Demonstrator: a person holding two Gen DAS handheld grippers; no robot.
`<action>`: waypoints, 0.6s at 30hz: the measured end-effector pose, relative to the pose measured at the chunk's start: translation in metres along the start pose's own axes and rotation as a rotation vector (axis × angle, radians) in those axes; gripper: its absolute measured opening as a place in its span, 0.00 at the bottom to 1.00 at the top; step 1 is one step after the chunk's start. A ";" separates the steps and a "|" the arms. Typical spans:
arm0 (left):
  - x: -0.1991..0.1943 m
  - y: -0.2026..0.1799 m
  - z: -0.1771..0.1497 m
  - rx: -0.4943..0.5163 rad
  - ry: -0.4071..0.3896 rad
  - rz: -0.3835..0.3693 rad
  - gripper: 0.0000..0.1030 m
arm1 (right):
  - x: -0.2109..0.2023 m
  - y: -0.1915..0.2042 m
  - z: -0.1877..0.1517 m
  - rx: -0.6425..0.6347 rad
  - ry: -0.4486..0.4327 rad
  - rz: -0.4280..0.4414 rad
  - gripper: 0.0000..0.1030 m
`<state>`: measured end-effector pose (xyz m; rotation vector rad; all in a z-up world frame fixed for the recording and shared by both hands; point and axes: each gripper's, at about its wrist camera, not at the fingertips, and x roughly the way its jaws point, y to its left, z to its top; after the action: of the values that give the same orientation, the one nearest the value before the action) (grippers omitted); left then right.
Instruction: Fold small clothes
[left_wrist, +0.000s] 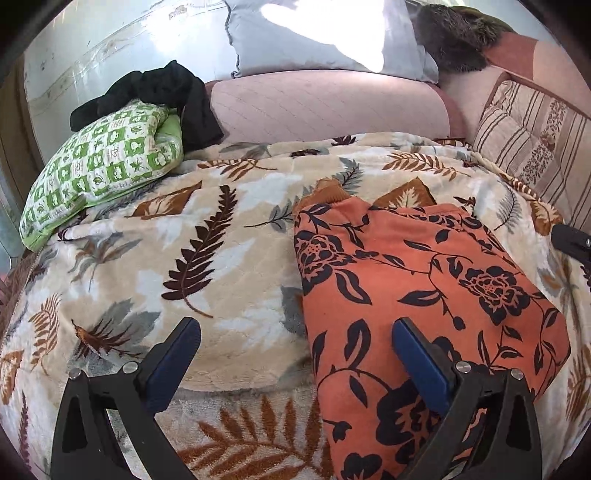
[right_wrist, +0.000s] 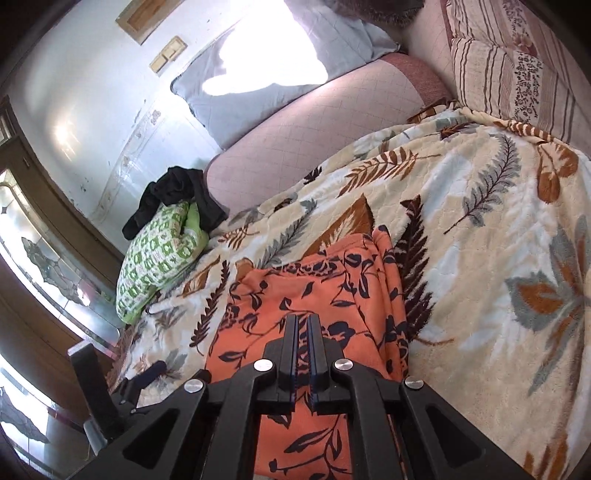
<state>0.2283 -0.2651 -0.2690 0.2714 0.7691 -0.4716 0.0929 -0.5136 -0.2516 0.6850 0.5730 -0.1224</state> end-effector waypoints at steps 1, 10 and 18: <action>0.001 0.002 0.000 -0.003 0.004 0.000 1.00 | -0.003 0.003 0.002 -0.016 -0.029 -0.005 0.05; 0.001 0.020 0.000 -0.052 0.009 0.004 1.00 | -0.015 0.015 0.000 -0.100 -0.202 0.122 0.05; 0.001 0.012 -0.002 -0.032 0.009 -0.007 1.00 | -0.021 0.016 -0.004 -0.078 -0.197 0.248 1.00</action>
<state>0.2333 -0.2544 -0.2702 0.2414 0.7862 -0.4648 0.0783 -0.5001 -0.2339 0.6540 0.2989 0.0632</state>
